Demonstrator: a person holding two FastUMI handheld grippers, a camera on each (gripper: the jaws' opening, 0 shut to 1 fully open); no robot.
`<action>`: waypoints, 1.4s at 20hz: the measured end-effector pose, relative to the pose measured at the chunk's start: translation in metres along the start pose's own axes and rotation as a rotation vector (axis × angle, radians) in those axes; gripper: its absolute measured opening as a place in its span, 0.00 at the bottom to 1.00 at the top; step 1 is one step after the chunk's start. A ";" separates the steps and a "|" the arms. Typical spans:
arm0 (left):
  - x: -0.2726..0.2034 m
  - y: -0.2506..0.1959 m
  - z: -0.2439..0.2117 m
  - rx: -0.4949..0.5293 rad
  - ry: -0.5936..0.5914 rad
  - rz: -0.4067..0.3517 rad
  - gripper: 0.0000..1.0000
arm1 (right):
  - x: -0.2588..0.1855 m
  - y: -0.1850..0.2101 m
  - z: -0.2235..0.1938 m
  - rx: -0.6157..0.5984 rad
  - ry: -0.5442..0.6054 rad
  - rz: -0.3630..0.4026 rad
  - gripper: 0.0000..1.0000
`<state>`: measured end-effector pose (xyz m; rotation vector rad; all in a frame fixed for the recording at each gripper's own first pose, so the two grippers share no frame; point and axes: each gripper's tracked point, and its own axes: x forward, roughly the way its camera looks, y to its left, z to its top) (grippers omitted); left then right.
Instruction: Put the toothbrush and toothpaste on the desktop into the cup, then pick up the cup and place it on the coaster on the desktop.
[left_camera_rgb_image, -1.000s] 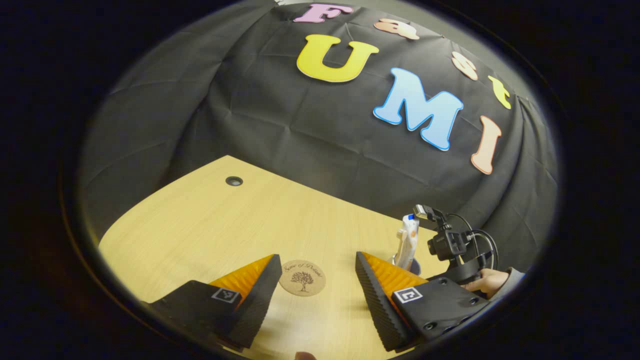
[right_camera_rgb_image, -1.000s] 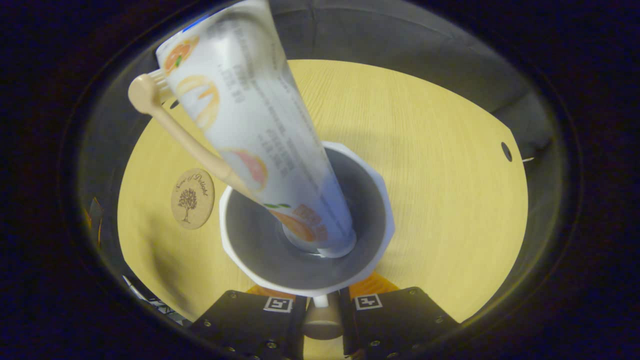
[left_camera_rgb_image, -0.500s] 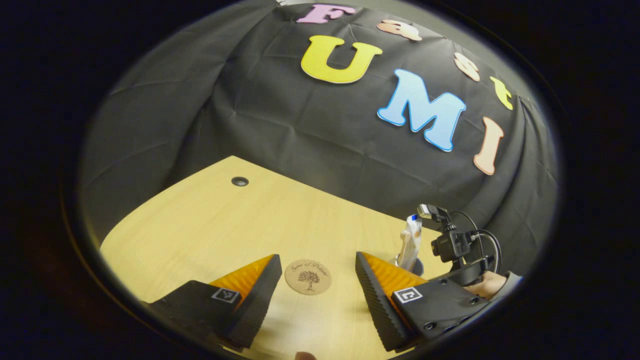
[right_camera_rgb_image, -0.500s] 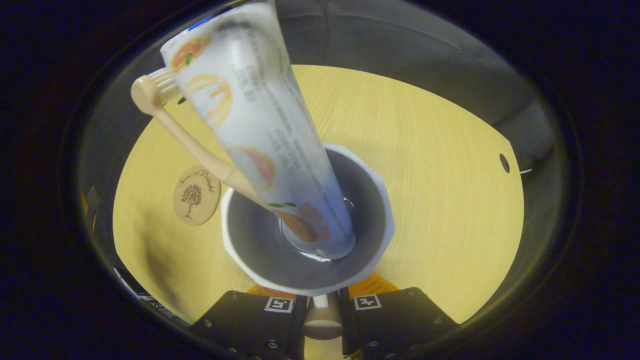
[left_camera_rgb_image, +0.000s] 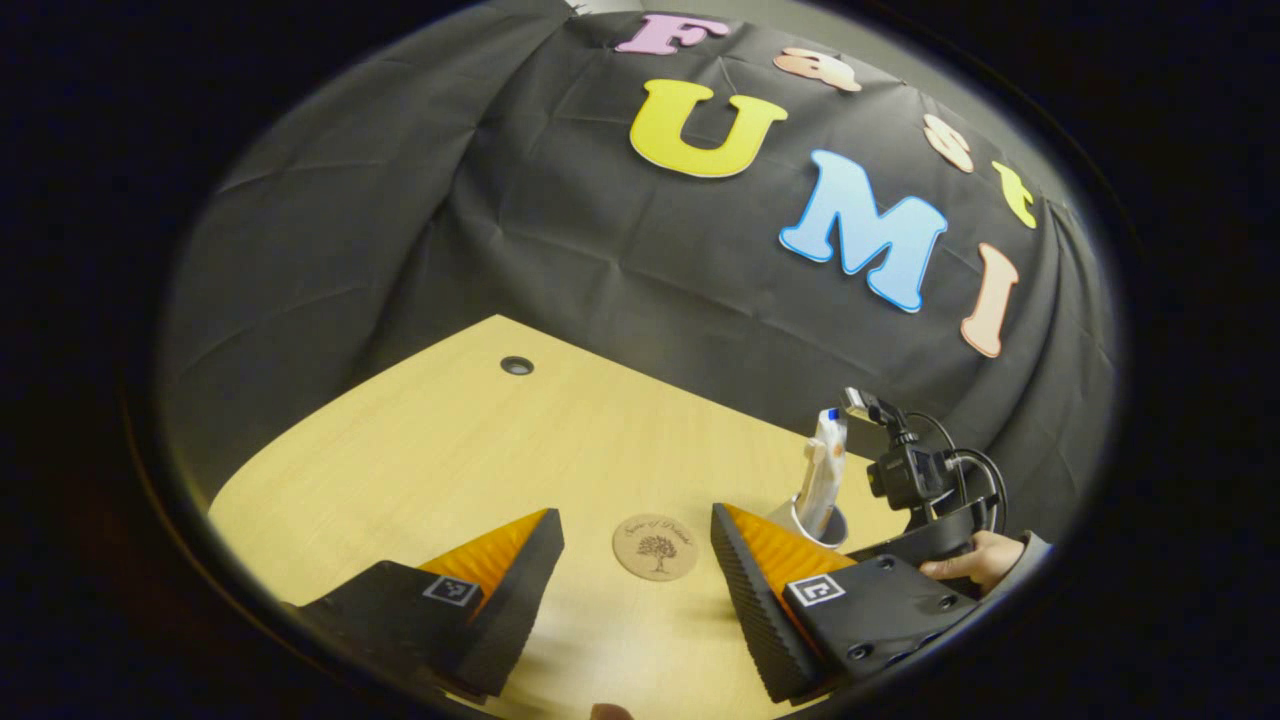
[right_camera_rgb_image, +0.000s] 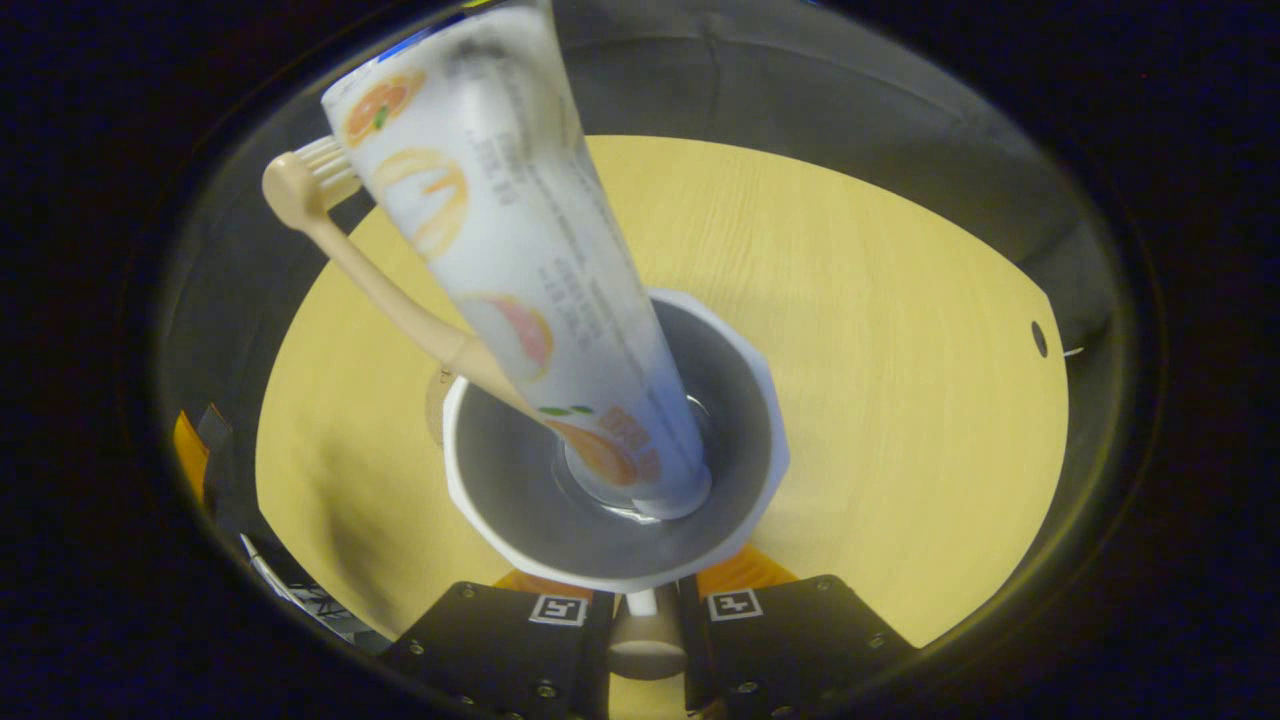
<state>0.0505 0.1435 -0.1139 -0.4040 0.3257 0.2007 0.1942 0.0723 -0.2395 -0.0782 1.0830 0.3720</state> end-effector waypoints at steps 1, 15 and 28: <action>-0.002 0.005 0.002 -0.004 -0.004 0.006 0.96 | 0.001 -0.001 0.000 -0.005 0.000 0.006 0.29; -0.026 0.077 0.020 -0.055 -0.031 0.083 0.96 | 0.004 -0.004 -0.002 -0.104 0.041 0.020 0.29; -0.025 0.094 0.017 -0.072 -0.010 0.086 0.96 | 0.003 -0.007 -0.003 -0.127 0.086 -0.009 0.29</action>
